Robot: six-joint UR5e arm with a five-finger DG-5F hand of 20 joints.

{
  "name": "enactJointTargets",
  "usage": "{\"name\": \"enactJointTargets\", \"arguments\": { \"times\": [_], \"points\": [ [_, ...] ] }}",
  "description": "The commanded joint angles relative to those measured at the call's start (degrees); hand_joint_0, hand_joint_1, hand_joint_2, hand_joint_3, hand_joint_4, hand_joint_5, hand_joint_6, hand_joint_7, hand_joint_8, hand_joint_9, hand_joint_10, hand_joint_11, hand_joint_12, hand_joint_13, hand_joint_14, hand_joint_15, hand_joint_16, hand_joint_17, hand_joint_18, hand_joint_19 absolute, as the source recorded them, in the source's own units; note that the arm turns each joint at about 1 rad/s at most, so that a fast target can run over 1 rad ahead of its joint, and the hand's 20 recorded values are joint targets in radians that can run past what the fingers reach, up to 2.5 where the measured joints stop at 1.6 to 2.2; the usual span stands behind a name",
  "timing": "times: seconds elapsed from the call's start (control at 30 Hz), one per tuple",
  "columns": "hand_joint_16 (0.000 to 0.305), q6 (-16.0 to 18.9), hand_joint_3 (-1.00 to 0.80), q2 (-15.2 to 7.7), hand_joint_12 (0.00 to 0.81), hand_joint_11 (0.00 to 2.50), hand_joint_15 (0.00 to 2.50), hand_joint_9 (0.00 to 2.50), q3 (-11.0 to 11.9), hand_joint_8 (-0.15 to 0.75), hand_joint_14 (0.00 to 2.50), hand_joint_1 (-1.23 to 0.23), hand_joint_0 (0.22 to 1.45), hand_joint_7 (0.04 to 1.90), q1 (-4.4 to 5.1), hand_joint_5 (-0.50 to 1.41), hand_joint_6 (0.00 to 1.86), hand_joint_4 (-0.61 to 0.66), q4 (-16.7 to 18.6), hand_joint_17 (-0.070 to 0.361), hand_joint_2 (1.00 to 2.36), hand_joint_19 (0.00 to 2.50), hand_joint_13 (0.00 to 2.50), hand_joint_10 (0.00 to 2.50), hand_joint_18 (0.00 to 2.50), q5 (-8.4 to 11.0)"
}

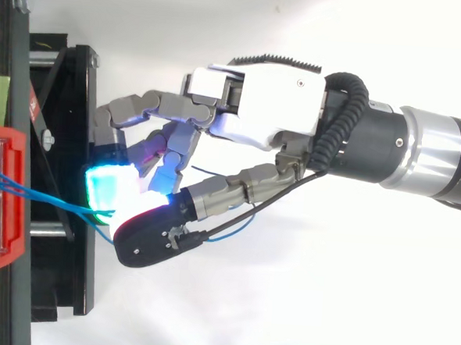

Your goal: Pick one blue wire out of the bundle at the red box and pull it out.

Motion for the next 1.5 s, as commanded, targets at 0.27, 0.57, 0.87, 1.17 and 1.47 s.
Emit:
{"name": "enactJointTargets", "arguments": {
  "times": [0.27,0.57,0.87,1.17,1.47],
  "points": [
    [0.054,0.0,-0.27,0.0,0.398,0.88,0.4,1.39,0.0,0.278,0.02,-0.68,0.57,1.31,0.02,-0.05,0.75,0.22,0.0,0.122,1.01,0.54,0.78,0.02,0.64,0.07],
    [0.051,0.2,-0.4,0.0,0.383,0.88,0.41,1.35,0.0,0.269,0.02,-0.69,0.53,1.29,-0.25,-0.06,0.76,0.21,0.0,0.115,1.01,0.56,0.75,0.03,0.6,-0.1],
    [0.052,0.0,-0.41,0.0,0.387,0.88,0.41,1.35,0.0,0.267,0.01,-0.68,0.53,1.25,-0.25,-0.06,0.76,0.21,0.0,0.116,1.01,0.55,0.76,0.02,0.61,-0.01],
    [0.051,0.2,-0.4,0.0,0.384,0.84,0.41,1.36,0.0,0.255,0.02,-0.63,0.53,1.31,-0.25,-0.04,0.7,0.2,-0.1,0.115,1.01,0.56,0.76,0.02,0.6,-0.1],
    [0.049,0.0,-0.37,0.0,0.374,0.84,0.41,1.36,0.0,0.25,0.02,-0.65,0.56,1.33,-0.16,-0.03,0.69,0.2,0.0,0.111,1.01,0.57,0.76,0.03,0.61,-0.1]
  ]
}}
